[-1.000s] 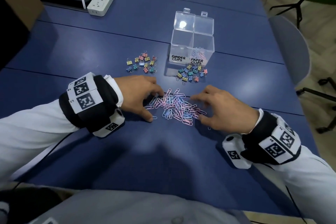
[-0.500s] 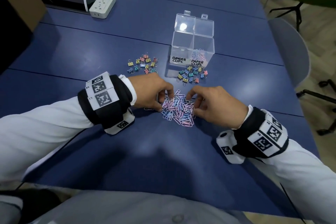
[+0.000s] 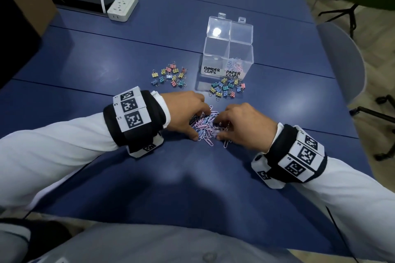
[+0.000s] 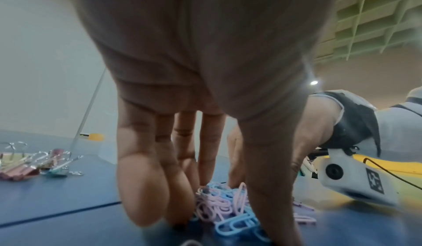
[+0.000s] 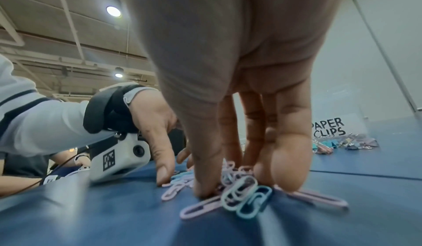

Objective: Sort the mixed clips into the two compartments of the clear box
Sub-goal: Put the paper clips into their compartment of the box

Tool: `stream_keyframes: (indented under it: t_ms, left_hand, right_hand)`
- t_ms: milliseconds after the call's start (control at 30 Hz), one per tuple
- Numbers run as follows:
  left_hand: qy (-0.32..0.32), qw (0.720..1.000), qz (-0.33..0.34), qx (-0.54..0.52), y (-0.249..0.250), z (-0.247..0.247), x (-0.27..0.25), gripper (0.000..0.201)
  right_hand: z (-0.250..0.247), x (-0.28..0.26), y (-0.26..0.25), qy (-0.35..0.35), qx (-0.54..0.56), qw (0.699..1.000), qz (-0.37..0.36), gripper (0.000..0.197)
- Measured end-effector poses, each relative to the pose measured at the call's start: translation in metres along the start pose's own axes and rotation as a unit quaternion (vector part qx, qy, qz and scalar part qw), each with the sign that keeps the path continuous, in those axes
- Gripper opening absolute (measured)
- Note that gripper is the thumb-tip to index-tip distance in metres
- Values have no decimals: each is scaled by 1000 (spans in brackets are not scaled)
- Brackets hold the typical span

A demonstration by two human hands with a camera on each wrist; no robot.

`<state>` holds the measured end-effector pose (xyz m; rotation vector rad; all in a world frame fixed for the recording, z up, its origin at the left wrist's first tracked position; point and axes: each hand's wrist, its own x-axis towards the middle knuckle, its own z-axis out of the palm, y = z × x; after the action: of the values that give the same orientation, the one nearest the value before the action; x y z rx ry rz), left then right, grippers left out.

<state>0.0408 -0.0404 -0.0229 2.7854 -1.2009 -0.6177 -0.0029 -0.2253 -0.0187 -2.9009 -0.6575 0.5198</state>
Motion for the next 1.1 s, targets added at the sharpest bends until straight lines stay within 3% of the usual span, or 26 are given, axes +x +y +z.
stream_keyframes:
  t_ms: [300,500,700,867,1100]
  left_hand:
    - [26,999,30,13,-6,-3,8,40]
    - [47,998,32,-10,-12,-6,10,22]
    - [85,995,32,-39,-16,-8,10,22]
    - [155,982,39,-96,-20,-29,1,21]
    - [260,957,11,-132,-22,-74,10,20]
  right_hand:
    - [-1,2,7,73,25,997,-27,19]
    - [-10,-5,12,90,101,991,6,18]
    - [-35,-9,21,132,161,978,20,18]
    - [-71,7,42,176,275,944,47,14]
    - [-109,61,75,210,237,940,129,20]
